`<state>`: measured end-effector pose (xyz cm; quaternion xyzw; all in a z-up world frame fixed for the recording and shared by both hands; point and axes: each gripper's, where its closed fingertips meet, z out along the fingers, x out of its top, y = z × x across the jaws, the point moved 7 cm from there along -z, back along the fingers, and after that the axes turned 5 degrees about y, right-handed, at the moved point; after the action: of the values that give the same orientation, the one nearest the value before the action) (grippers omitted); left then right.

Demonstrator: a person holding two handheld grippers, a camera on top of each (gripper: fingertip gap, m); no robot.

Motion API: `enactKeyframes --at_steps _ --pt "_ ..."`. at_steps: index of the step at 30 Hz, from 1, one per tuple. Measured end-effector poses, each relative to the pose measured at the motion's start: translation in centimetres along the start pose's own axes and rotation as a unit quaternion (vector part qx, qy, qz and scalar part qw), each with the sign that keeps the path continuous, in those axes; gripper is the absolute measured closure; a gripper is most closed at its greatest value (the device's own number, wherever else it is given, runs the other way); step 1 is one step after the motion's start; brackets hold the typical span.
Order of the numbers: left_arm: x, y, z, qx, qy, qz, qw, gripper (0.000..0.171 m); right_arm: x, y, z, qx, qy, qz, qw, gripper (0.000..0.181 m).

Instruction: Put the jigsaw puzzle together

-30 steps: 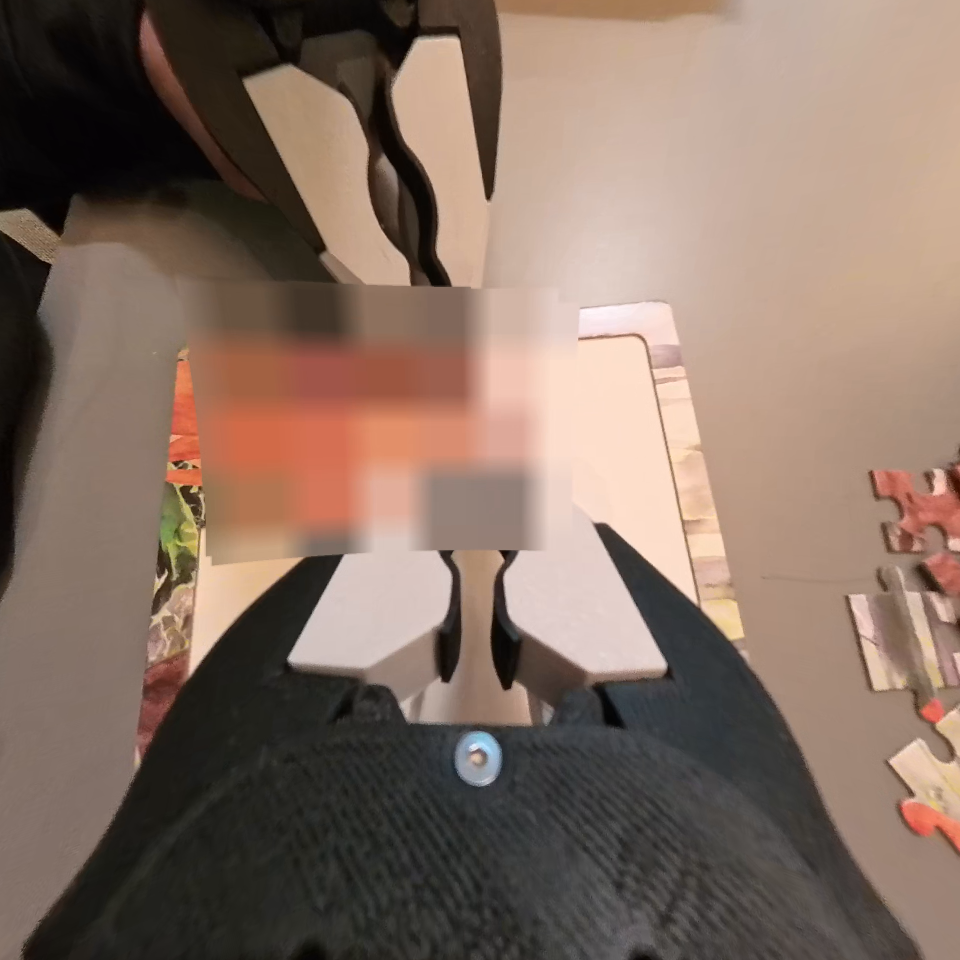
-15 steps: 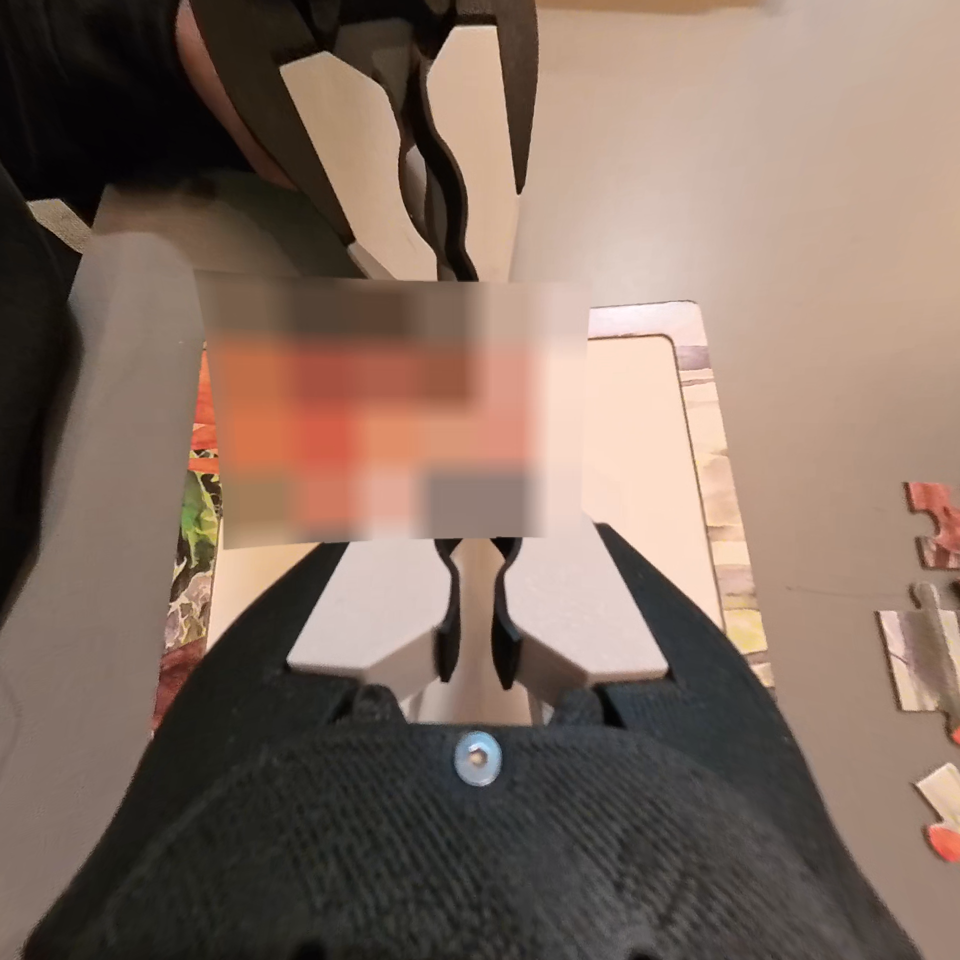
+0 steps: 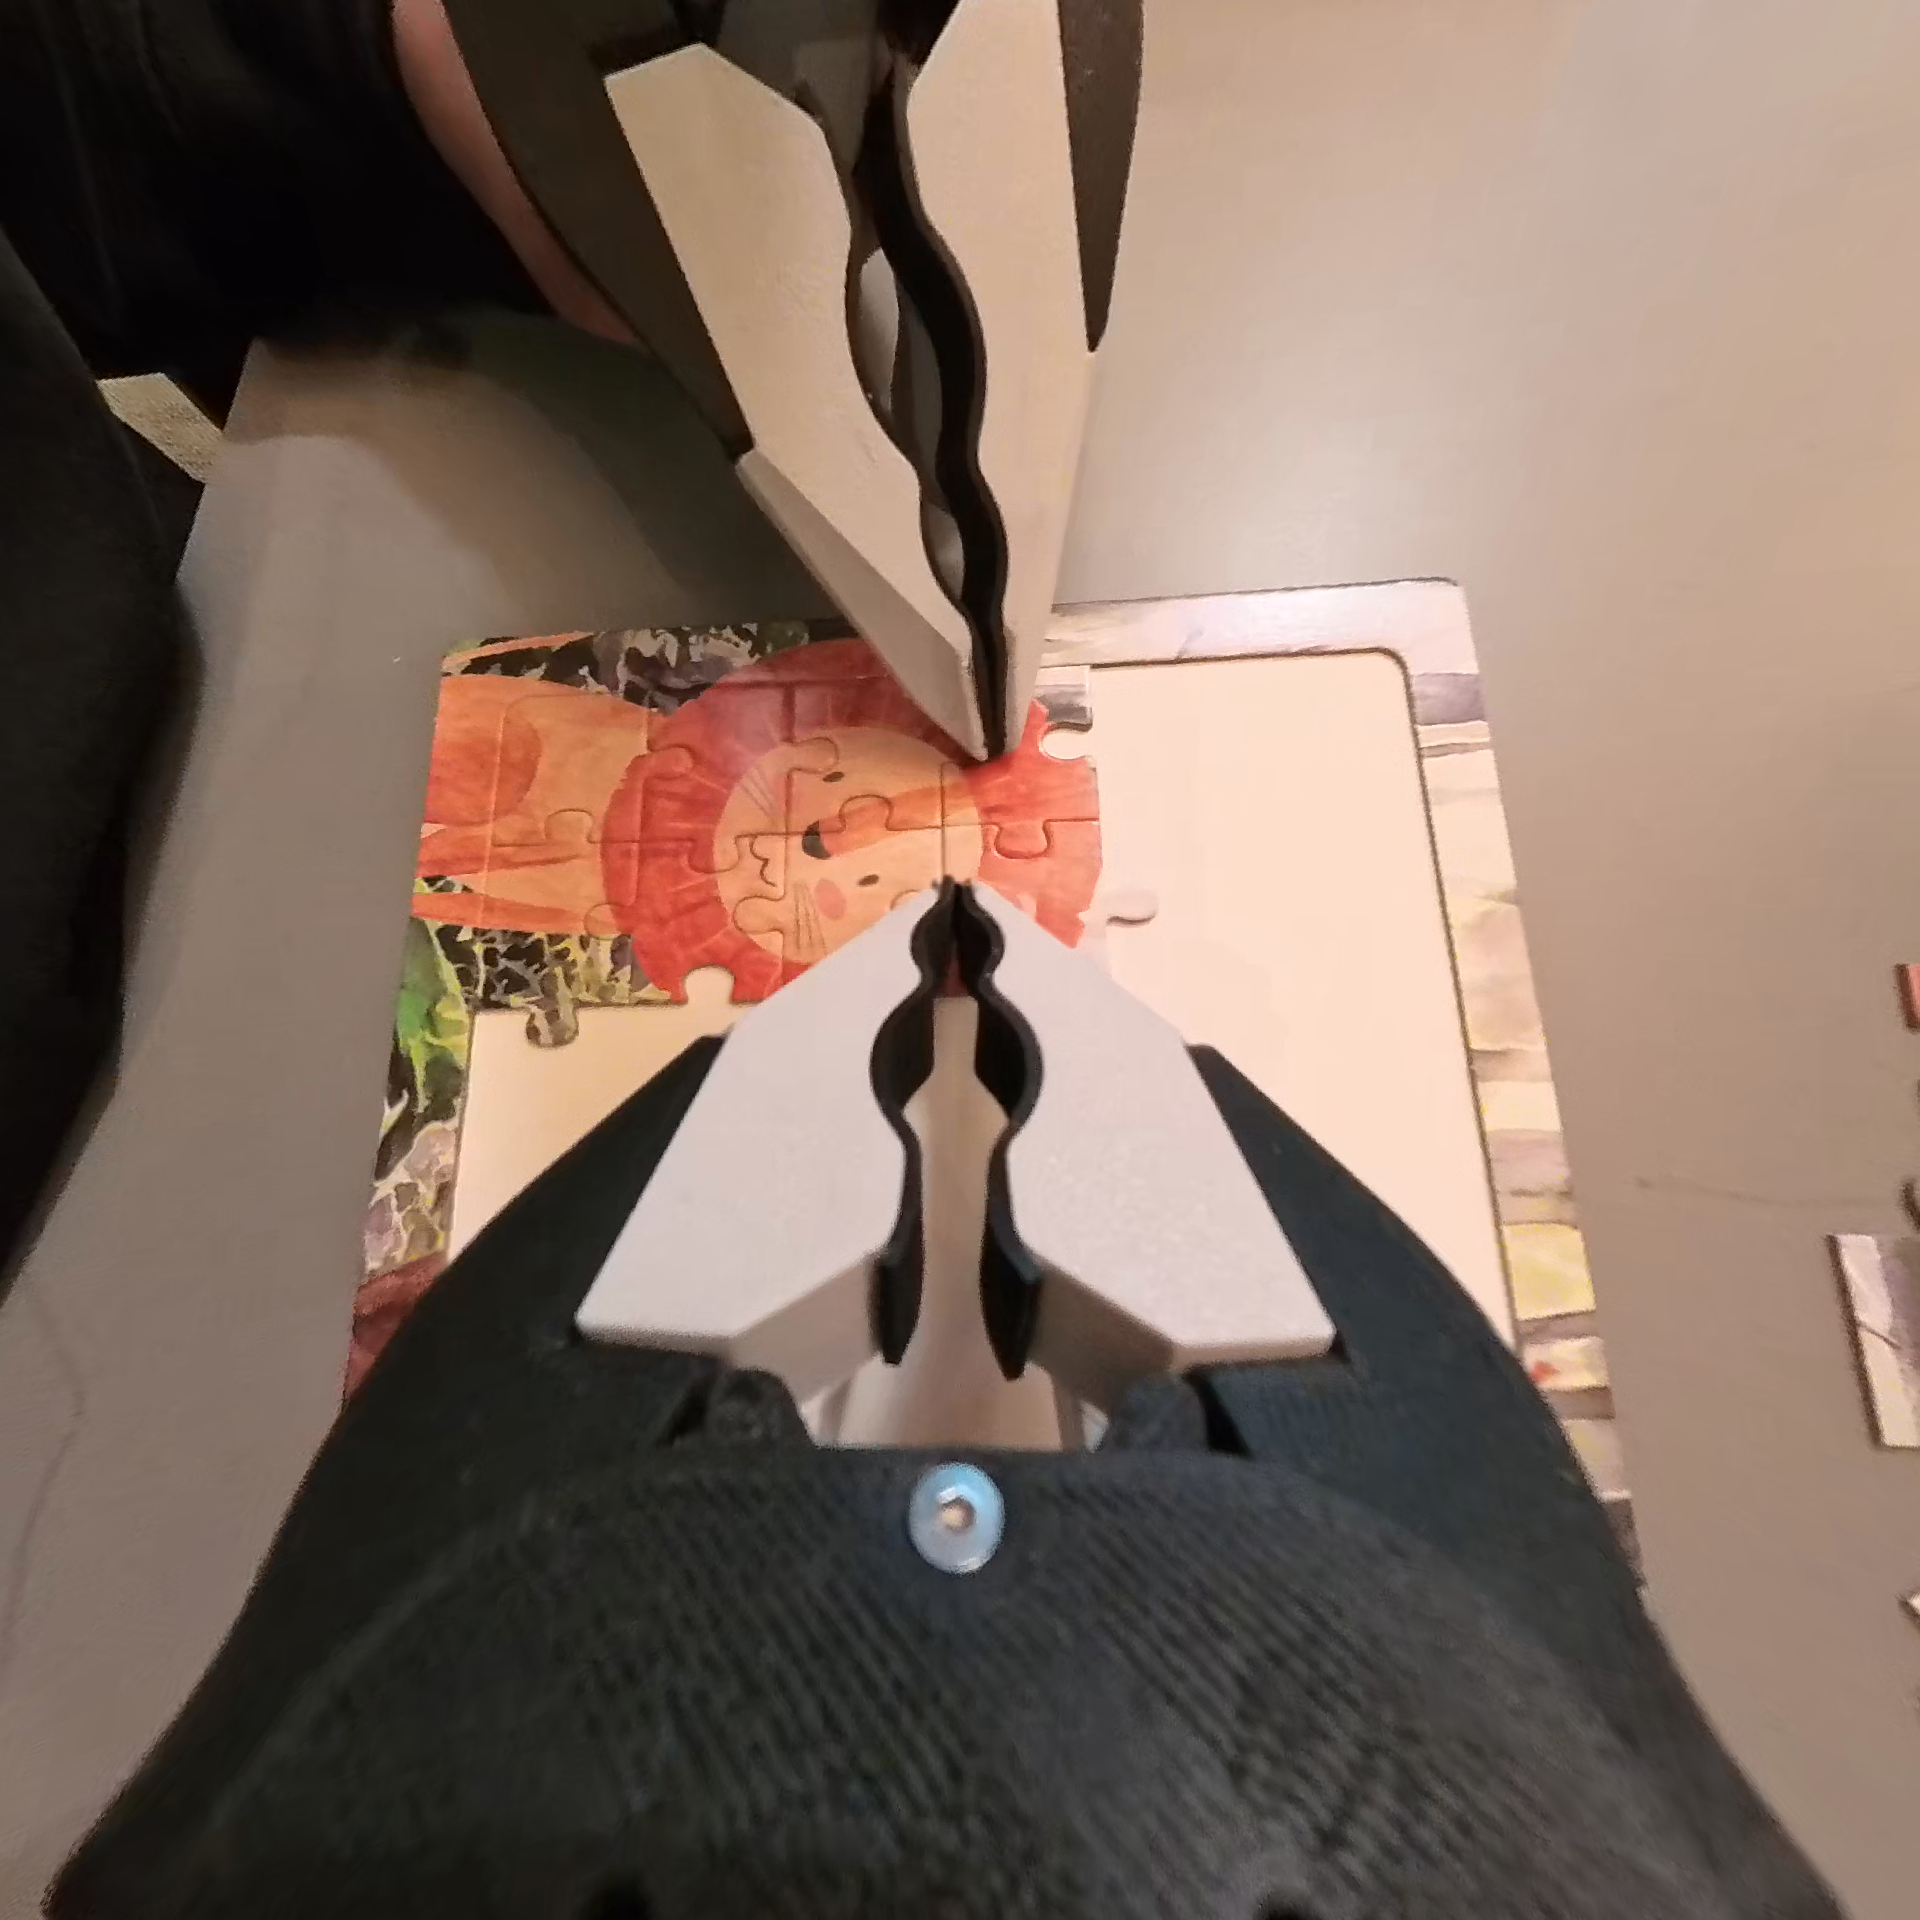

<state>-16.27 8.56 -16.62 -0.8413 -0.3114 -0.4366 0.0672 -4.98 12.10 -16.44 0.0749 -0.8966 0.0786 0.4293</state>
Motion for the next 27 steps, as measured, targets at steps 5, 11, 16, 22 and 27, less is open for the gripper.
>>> enactKeyframes --at_steps 5,11,16,22,27 --pt "0.0 -0.1 0.0 -0.001 0.000 -0.006 1.000 0.171 0.0 -0.3 0.1 0.021 0.002 0.006 1.000 0.181" --pt "0.0 -0.1 0.0 0.003 0.000 -0.006 1.000 0.171 -0.1 1.0 -0.2 -0.035 0.003 0.015 0.999 0.181" --pt "-0.1 -0.1 0.0 0.003 0.000 -0.007 1.000 0.171 -0.1 -0.7 0.2 0.051 0.007 0.019 0.999 0.181" --pt "-0.1 -0.1 0.0 0.005 -0.001 -0.005 1.000 0.171 -0.1 0.4 0.0 0.006 0.012 0.030 0.999 0.181" --pt "0.0 -0.1 0.0 0.005 -0.001 -0.006 1.000 0.171 -0.2 0.8 -0.2 -0.005 0.009 0.035 0.999 0.181"
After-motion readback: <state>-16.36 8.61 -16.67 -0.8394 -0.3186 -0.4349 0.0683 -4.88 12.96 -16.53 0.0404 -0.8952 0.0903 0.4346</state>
